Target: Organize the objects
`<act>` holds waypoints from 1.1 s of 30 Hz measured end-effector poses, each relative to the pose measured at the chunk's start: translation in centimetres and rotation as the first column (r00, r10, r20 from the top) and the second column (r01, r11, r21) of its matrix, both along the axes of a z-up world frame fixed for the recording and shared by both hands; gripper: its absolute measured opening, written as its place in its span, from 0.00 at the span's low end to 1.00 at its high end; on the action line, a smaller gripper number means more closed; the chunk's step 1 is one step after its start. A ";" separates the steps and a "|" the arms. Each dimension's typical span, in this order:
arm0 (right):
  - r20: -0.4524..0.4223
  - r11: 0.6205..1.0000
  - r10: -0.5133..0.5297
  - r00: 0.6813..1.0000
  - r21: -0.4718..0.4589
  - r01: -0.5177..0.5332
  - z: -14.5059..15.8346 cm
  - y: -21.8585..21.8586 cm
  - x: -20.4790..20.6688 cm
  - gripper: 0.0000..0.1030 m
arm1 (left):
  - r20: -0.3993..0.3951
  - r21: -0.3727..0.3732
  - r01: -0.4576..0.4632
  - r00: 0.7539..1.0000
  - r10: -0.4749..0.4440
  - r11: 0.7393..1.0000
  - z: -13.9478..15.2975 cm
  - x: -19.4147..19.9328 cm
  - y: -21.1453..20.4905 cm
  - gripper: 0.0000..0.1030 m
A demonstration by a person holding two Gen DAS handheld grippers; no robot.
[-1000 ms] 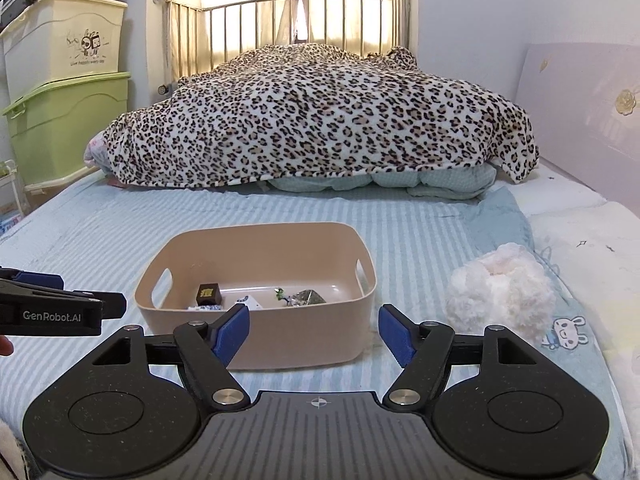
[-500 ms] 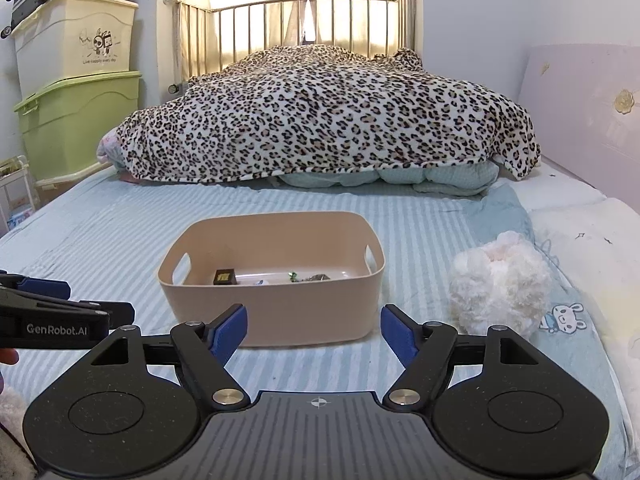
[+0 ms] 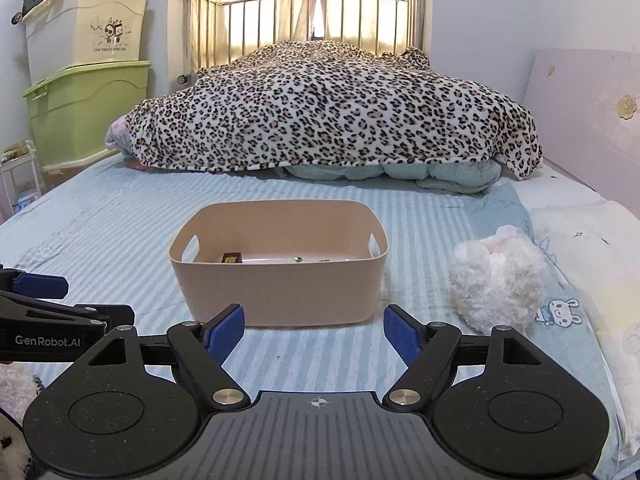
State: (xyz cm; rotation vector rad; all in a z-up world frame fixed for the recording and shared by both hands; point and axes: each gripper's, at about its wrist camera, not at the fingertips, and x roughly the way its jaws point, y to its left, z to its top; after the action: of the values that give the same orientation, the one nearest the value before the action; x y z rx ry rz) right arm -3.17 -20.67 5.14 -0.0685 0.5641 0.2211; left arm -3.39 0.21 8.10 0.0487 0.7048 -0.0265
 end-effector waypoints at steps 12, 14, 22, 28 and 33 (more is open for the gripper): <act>-0.014 1.000 0.005 1.000 0.018 -0.005 -0.1 -0.6 -0.8 0.76 | -0.008 -0.003 0.012 1.000 -0.012 1.000 -0.2 -1.0 0.2 0.81; -0.016 1.000 0.003 1.000 0.023 -0.002 -0.1 -0.8 -0.8 0.76 | -0.013 0.000 0.014 1.000 -0.014 1.000 -0.3 -1.1 0.1 0.81; -0.021 1.000 -0.004 1.000 0.030 0.004 0.0 -1.4 -1.0 0.76 | -0.021 0.006 0.014 1.000 -0.014 1.000 -0.5 -1.2 0.0 0.81; -0.026 0.999 -0.007 1.000 0.035 0.008 0.0 -1.6 -1.0 0.76 | -0.022 0.007 0.014 1.000 -0.014 1.000 -0.6 -1.2 0.1 0.81; -0.027 0.999 -0.007 1.000 0.035 0.007 0.0 -1.7 -1.0 0.76 | -0.025 0.006 0.011 1.000 -0.011 1.000 -0.8 -1.2 0.0 0.81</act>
State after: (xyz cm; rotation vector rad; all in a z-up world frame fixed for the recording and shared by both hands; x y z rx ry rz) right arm -4.21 -22.36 5.11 -0.0295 0.5867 0.2253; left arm -4.57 0.18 7.34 0.0584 0.7300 -0.0351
